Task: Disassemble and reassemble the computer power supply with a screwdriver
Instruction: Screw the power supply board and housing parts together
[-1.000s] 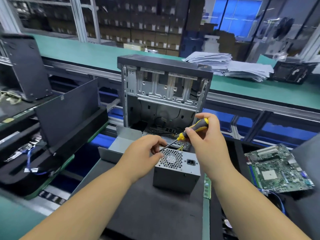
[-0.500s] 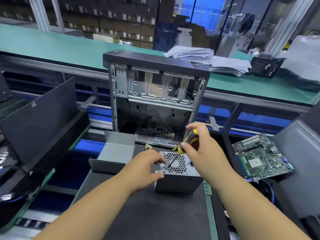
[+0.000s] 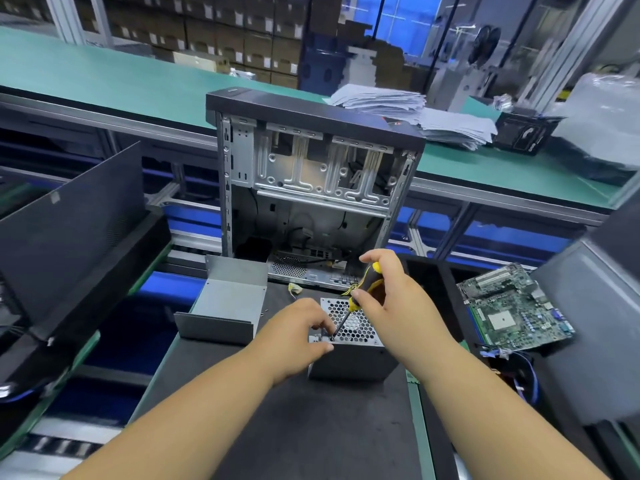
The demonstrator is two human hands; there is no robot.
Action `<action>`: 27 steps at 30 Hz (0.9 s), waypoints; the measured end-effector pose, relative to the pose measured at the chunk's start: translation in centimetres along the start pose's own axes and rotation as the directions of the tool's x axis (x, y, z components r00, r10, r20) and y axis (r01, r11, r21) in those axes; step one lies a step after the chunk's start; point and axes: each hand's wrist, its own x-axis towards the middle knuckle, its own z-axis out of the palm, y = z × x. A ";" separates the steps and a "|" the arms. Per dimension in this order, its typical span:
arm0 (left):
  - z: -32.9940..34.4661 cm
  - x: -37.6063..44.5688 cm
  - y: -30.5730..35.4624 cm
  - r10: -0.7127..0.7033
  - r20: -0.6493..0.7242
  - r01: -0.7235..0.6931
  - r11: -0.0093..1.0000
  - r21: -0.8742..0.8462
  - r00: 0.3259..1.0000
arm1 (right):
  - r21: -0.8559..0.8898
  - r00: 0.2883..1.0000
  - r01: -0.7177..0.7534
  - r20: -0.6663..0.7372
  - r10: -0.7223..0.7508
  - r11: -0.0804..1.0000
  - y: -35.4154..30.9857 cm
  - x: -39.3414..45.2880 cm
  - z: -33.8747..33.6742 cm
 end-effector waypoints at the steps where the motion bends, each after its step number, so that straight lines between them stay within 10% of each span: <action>1: 0.1 0.0 -0.1 -0.007 -0.004 0.007 1.000 -0.004 1.000 | -0.005 1.000 0.001 0.004 -0.001 1.000 -0.1 0.0 0.0; 27: 1.1 0.4 0.2 -0.227 -0.011 0.222 0.962 -0.162 0.974 | -0.081 0.964 0.162 0.224 -0.141 0.983 -1.4 1.1 -1.2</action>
